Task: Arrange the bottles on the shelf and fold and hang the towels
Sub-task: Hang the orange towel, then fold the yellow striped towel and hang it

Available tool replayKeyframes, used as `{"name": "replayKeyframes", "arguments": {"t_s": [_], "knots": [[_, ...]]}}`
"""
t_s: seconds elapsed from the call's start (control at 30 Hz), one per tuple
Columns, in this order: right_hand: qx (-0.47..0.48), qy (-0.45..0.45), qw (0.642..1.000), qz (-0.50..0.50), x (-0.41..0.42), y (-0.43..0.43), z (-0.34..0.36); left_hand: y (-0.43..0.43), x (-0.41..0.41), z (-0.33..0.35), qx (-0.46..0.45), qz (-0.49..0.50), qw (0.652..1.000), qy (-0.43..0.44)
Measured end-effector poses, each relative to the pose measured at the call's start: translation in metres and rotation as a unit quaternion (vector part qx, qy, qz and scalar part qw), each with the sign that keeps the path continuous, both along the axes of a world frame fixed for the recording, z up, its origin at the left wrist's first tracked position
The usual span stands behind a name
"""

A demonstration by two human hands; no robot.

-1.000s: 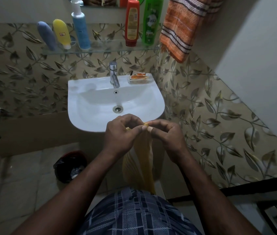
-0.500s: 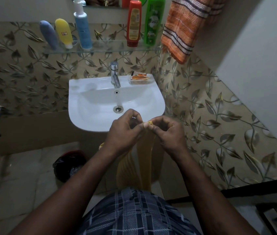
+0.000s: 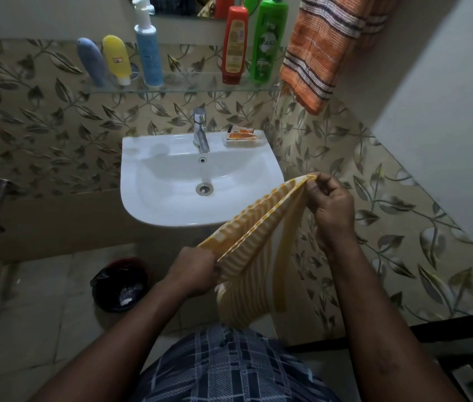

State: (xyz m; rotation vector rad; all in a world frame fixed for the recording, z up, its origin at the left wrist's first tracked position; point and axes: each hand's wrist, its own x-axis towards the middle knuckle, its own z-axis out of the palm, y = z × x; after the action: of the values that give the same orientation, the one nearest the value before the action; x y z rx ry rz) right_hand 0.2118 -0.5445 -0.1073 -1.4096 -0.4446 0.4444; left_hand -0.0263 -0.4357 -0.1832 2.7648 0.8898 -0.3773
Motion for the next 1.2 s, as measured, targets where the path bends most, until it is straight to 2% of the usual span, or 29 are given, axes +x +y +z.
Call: {"name": "replayKeyframes", "arguments": {"t_s": [0.17, 0.33, 0.57, 0.7, 0.8, 0.87, 0.97, 1.07, 1.2], "knots": [[0.002, 0.011, 0.999, -0.035, 0.023, 0.0, -0.012, 0.016, -0.006, -0.002, 0.074, 0.049, 0.995, -0.041], [-0.026, -0.013, 0.999, -0.046, 0.034, -0.005, -0.025, 0.039, -0.022, -0.001, 0.114, 0.128, 0.967, -0.187], [-0.05, -0.044, 0.996, -0.062, 0.036, -0.007, -0.036, 0.048, -0.039, -0.002, 0.171, 0.113, 0.924, -0.322], [-0.06, -0.048, 0.995, -0.058, 0.037, -0.006, -0.045, 0.054, -0.04, 0.005, 0.212, 0.116, 0.907, -0.344], [-0.052, -0.036, 0.996, -0.064, 0.037, -0.004, -0.049, 0.059, -0.045, 0.011, 0.233, 0.172, 0.903, -0.317], [-0.055, -0.035, 0.996, -0.064, 0.037, -0.003, -0.053, 0.068, -0.049, 0.013, 0.22, 0.213, 0.905, -0.295], [-0.061, -0.03, 0.996, -0.051, 0.035, 0.001, -0.057, 0.079, -0.054, 0.009, 0.207, 0.218, 0.917, -0.263], [-0.06, -0.012, 0.996, -0.064, 0.038, 0.004, -0.059, 0.08, -0.053, 0.01, 0.14, 0.234, 0.906, -0.325], [-0.074, 0.008, 0.994, -0.078, 0.046, 0.001, -0.062, 0.073, -0.052, 0.017, 0.026, 0.266, 0.864, -0.428]]}}
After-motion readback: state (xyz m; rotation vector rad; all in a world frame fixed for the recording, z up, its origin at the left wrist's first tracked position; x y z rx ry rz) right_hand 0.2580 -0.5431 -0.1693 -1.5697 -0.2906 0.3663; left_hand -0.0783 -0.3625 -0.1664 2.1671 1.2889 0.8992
